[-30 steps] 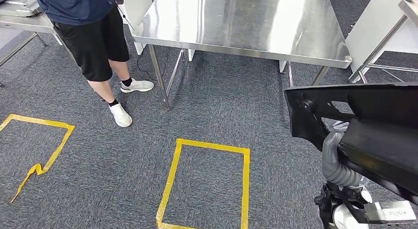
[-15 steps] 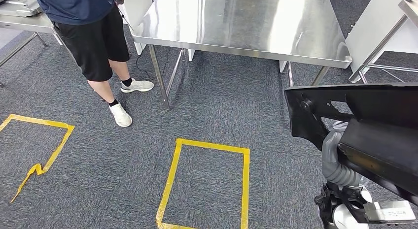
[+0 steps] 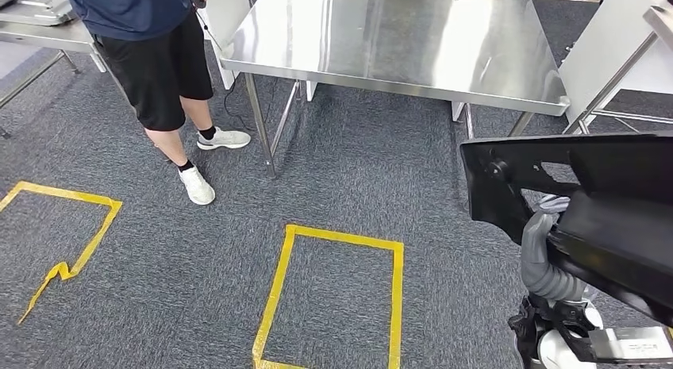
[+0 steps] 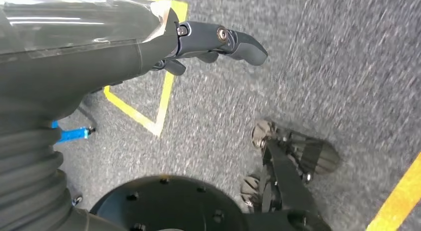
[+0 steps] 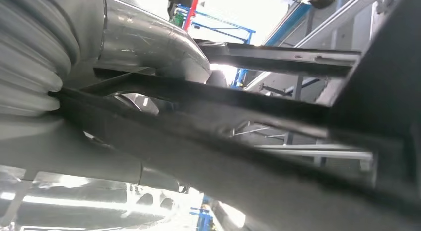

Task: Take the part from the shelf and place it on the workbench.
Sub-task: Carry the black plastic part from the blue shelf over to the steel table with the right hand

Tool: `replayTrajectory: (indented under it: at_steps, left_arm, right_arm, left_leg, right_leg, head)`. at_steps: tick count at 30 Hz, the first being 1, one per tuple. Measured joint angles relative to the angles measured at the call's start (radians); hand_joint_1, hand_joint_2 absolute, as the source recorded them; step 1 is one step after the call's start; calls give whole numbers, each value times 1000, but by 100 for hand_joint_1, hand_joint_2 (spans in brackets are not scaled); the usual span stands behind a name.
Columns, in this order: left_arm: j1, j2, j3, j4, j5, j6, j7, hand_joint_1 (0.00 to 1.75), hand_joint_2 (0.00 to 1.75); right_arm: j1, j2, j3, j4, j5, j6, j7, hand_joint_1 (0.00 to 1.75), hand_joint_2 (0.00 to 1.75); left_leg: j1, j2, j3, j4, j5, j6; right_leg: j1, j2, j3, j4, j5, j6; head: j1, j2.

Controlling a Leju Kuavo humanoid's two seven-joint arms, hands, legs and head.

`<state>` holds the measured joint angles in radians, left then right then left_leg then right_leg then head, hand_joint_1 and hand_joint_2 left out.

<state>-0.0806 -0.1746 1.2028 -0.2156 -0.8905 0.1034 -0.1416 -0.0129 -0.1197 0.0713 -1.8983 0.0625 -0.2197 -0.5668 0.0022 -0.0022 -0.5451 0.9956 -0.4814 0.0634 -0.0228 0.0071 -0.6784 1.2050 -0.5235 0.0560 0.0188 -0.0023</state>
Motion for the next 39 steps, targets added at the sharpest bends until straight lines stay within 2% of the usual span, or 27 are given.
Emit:
replayTrajectory:
  at_steps: [2,3,5,6,7,8,10,12,13,15,17,18,19,22,23,24,26,27,29,30,32,33,34,35,37,38,39]
  left_arm:
    - [1,-1,0,1,0,0,0,0,175]
    - [1,-1,0,1,0,1,0,0,175]
    - [1,-1,0,3,0,3,0,0,175]
    - [1,0,0,3,0,5,0,0,175]
    - [1,0,0,4,0,7,1,0,175]
    - [1,1,0,4,0,9,1,0,175]
    - [2,0,0,4,1,11,0,0,175]
    - [2,0,0,4,1,11,-1,0,175]
    - [1,0,0,4,1,11,-1,0,175]
    - [0,0,0,4,2,11,-2,0,175]
    - [3,1,0,4,1,11,-2,0,175]
    - [5,1,0,4,1,11,-2,0,175]
    - [8,1,0,4,1,11,-2,0,175]
    - [13,5,0,4,0,11,-2,0,175]
    - [14,6,0,4,-1,11,-2,0,175]
    - [14,7,0,4,-1,12,-2,0,175]
    - [14,4,0,5,-1,12,-1,0,175]
    - [13,2,0,5,-2,12,-1,0,175]
    - [11,1,0,5,-2,12,-1,0,175]
    - [11,1,0,5,-2,12,-2,0,175]
    - [12,-1,0,5,-2,11,-1,0,175]
    - [13,-2,0,5,-2,11,-1,0,175]
    - [14,-2,0,5,-2,11,-1,0,175]
    - [15,-3,0,5,-2,11,-1,0,175]
    - [16,-1,0,6,-2,11,-1,0,175]
    - [16,-1,0,6,-2,11,-1,0,175]
    - [16,-1,0,6,-3,11,-1,0,175]
  right_arm:
    - [1,-1,1,0,-1,0,0,175,175]
    - [2,-2,1,0,-1,1,0,175,175]
    - [1,-2,2,0,-1,3,1,175,175]
    - [-1,-2,2,1,0,5,1,175,175]
    - [-3,-1,3,2,0,6,2,175,175]
    - [-5,-1,3,2,1,7,3,175,175]
    - [-6,-1,4,3,2,7,6,175,175]
    - [-8,0,4,3,4,7,7,175,175]
    - [-11,0,4,2,5,7,7,175,175]
    - [-14,1,3,2,5,7,7,175,175]
    - [-12,2,3,3,5,7,7,175,175]
    - [-12,2,3,3,5,7,7,175,175]
    - [-11,2,3,3,5,7,7,175,175]
    - [-10,2,3,4,4,7,7,175,175]
    - [-10,2,3,4,4,7,7,175,175]
    - [-9,2,4,4,3,7,7,175,175]
    - [-8,1,4,3,3,7,7,175,175]
    - [-8,0,4,2,4,7,7,175,175]
    - [-10,-4,3,1,3,7,7,175,175]
    - [-9,-5,3,1,3,7,7,175,175]
    - [-7,-7,3,1,2,7,7,175,175]
    - [-6,-7,3,1,2,7,7,175,175]
    - [-5,-7,3,1,2,7,7,175,175]
    - [-4,-8,3,1,2,7,7,175,175]
    - [0,-8,3,5,2,7,7,175,175]
    - [3,-8,3,7,2,7,8,175,175]
    - [4,-8,3,7,2,7,8,175,175]
  left_leg:
    - [3,1,0,1,-3,-4]
    - [6,1,3,1,-6,-9]
    - [15,0,12,3,-15,-24]
    - [18,0,18,5,-21,-34]
    - [19,0,20,6,-27,-44]
    - [18,1,22,8,-31,-53]
    - [20,4,27,14,-37,-67]
    - [24,5,18,49,-38,-74]
    - [26,5,-5,91,-44,-76]
    - [25,4,-89,212,-76,-78]
    - [20,4,-173,296,-113,-73]
    - [16,4,-195,295,-113,-67]
    - [10,3,-199,261,-90,-55]
    - [-19,-16,-169,103,42,-8]
    - [-26,-24,-158,76,66,0]
    - [-32,-31,-148,60,74,5]
    - [-30,-31,-112,36,63,8]
    - [-28,-30,-90,22,59,11]
    - [-20,-26,-51,5,47,15]
    - [-18,-25,-36,1,37,16]
    - [-13,-26,-7,-2,11,13]
    - [-9,-27,10,-2,-5,9]
    - [-6,-28,29,-2,-21,5]
    - [-3,-29,49,-2,-38,0]
    - [-2,-31,79,0,-73,-13]
    - [-3,-30,89,0,-89,-20]
    - [-4,-29,100,1,-101,-26]
  right_leg:
    - [-5,0,-41,78,-26,8]
    - [-9,-1,-35,64,-15,21]
    - [-20,-4,24,-59,40,52]
    - [-22,-6,53,-122,55,60]
    - [-22,-9,73,-165,59,55]
    - [-20,-11,82,-183,56,42]
    - [-15,-10,89,-180,45,2]
    - [-14,-7,107,-180,39,-23]
    - [-13,-6,119,-180,34,-32]
    - [-5,-6,133,-181,20,-47]
    - [4,-2,149,-181,4,-56]
    - [9,1,161,-181,-6,-58]
    - [14,4,176,-181,-17,-60]
    - [25,10,211,-185,-53,-59]
    - [26,13,219,-191,-64,-56]
    - [26,16,230,-192,-66,-50]
    - [27,20,246,-183,-56,-36]
    - [28,18,240,-152,-45,-28]
    - [27,11,175,-47,-38,-19]
    - [25,8,126,13,-53,-18]
    - [18,6,43,73,-120,-21]
    - [13,5,18,65,-150,-20]
    - [8,4,6,32,-158,-10]
    - [2,2,2,-18,-135,7]
    - [-7,-13,6,-119,-1,51]
    - [-6,-19,12,-149,61,54]
    - [-5,-24,18,-162,102,44]
  head:
    - [0,0]
    - [0,0]
    - [1,0]
    - [2,0]
    - [4,0]
    - [4,0]
    - [0,0]
    - [-6,0]
    - [-7,0]
    - [-9,0]
    - [-10,0]
    - [-10,0]
    - [-10,0]
    - [-8,0]
    - [-8,0]
    - [-8,0]
    - [-11,0]
    - [-10,0]
    - [-8,-1]
    - [-6,-1]
    - [-6,0]
    - [-5,0]
    - [-5,0]
    - [-5,0]
    - [-1,0]
    - [-1,0]
    - [-3,0]
